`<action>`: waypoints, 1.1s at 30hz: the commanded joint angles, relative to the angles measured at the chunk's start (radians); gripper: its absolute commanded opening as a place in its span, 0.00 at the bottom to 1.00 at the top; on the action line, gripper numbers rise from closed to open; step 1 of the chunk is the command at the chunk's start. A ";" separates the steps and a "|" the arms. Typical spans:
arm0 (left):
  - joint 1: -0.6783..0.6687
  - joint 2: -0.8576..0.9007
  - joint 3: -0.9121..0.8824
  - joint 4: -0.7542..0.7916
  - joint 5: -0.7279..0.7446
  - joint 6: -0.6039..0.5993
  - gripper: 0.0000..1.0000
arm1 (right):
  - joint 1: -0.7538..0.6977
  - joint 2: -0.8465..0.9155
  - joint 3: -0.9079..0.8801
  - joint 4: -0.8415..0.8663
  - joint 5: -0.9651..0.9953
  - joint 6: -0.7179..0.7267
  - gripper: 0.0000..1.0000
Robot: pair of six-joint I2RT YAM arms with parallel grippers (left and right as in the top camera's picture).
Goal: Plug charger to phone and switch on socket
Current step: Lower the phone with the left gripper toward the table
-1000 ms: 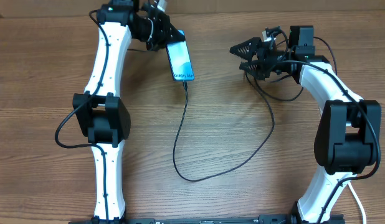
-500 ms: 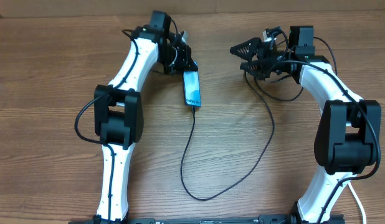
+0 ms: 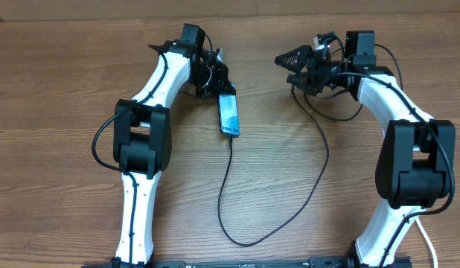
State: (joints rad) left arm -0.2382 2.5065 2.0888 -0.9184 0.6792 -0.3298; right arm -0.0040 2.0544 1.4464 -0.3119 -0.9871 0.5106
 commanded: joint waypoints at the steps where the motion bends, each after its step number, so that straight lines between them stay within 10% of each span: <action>1: -0.023 -0.008 -0.008 0.011 0.026 0.001 0.04 | 0.003 0.005 0.014 0.002 0.003 -0.015 1.00; 33: -0.054 -0.008 -0.051 0.037 -0.029 -0.026 0.04 | 0.003 0.005 0.014 -0.012 0.037 -0.015 1.00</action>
State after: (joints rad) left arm -0.2829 2.5065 2.0499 -0.8894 0.6762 -0.3664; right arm -0.0040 2.0544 1.4464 -0.3275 -0.9604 0.5045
